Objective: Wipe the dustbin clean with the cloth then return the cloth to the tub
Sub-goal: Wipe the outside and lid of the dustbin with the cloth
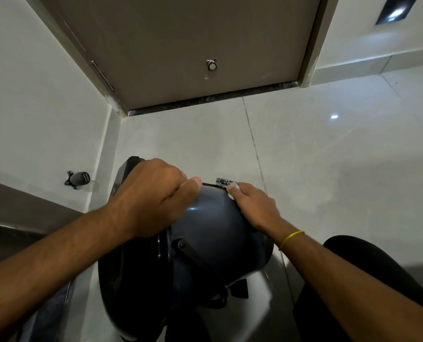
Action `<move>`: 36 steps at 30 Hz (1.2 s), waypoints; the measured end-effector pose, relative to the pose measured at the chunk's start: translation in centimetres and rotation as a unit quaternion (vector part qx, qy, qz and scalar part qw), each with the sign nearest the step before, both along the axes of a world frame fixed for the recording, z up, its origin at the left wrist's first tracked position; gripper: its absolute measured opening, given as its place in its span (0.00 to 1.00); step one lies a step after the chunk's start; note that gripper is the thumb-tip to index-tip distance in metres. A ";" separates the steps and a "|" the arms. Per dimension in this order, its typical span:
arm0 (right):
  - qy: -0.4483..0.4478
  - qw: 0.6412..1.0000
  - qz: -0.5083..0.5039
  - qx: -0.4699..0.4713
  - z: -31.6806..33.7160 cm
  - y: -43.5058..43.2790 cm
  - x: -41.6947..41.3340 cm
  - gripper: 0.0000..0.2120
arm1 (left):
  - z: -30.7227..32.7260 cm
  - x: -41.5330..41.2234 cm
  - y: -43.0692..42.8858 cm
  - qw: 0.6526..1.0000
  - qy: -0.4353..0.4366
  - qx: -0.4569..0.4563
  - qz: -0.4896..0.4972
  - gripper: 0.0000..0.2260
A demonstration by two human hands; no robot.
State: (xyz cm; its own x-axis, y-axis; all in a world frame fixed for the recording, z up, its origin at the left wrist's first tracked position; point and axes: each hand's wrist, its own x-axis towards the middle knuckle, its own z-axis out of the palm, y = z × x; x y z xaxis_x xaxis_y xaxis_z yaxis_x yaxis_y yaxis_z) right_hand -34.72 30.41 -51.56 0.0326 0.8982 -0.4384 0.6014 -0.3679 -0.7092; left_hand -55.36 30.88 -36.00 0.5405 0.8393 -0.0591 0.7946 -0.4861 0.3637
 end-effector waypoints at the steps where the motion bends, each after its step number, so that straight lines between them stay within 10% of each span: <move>1: 0.000 1.000 0.010 0.004 0.4 0.2 -0.4 0.29 | 0.0 0.0 0.0 1.000 -0.006 0.001 -0.001 0.25; 5: 0.037 0.992 0.107 0.061 4.1 1.0 -3.8 0.42 | 0.1 0.1 -0.4 0.999 -0.011 0.026 -0.031 0.25; 11: 0.039 0.932 0.326 0.156 8.3 1.7 -6.5 0.25 | -0.1 -0.4 -0.8 0.998 -0.023 0.051 -0.009 0.26; 15: 0.138 0.943 0.270 0.139 5.4 1.3 -4.3 0.22 | -0.1 -0.3 -0.7 0.998 0.000 0.054 -0.030 0.25; 23: 0.012 0.999 0.043 -0.013 -0.4 1.7 0.4 0.26 | -0.4 1.2 0.7 0.997 0.031 0.040 0.066 0.22; 30: 0.166 0.969 0.179 0.037 4.4 2.2 -1.7 0.22 | -0.7 1.2 3.5 0.985 -0.029 0.039 0.163 0.22; 36: 0.078 0.968 0.228 0.077 6.2 5.7 -0.3 0.22 | -1.1 1.8 8.3 0.978 -0.006 0.000 0.210 0.24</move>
State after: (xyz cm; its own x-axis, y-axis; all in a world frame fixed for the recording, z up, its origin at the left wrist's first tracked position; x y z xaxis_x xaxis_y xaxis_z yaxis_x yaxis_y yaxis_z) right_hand -35.05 36.07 -45.32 -0.4373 0.8590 -0.2661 0.5577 0.0269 -0.8296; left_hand -53.57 39.14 -37.11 0.1490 0.9873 -0.0548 0.9198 -0.1180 0.3742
